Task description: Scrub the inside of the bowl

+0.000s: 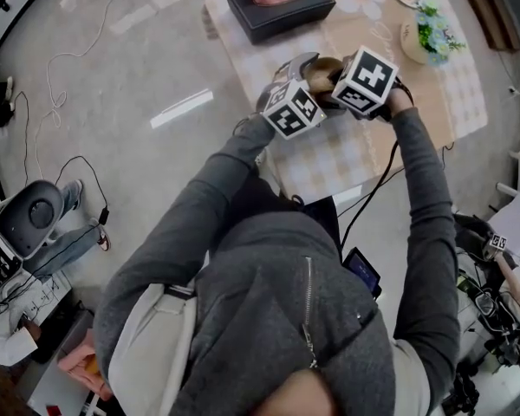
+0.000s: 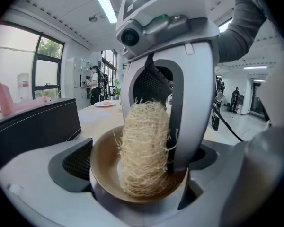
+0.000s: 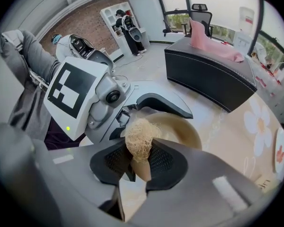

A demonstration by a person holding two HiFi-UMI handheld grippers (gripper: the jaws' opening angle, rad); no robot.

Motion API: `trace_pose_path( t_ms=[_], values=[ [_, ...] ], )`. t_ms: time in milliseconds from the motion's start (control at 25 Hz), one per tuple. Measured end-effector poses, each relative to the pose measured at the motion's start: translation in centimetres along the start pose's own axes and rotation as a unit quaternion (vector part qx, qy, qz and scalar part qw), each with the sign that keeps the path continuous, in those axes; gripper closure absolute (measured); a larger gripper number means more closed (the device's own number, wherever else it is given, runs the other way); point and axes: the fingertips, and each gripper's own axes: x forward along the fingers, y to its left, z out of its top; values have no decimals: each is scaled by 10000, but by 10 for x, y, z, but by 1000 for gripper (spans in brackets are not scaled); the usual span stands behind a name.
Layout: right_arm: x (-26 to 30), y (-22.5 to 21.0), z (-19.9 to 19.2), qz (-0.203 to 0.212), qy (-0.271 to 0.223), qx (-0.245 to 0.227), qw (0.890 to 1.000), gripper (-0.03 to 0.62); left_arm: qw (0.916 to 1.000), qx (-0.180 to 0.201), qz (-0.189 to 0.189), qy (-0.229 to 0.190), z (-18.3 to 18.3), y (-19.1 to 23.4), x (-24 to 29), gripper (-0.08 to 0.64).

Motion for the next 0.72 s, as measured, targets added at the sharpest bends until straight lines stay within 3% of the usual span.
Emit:
trace_pose_path(
  t_ms=[360,720],
  values=[
    [2,-4,6,-338,-394,424,9977,505,10000,-13,6,-10,0,0,-1,-31],
    [2,-12,11,-610,-426,676,9949,505,10000,-25,1,-13,1,0,0,-31]
  ],
)
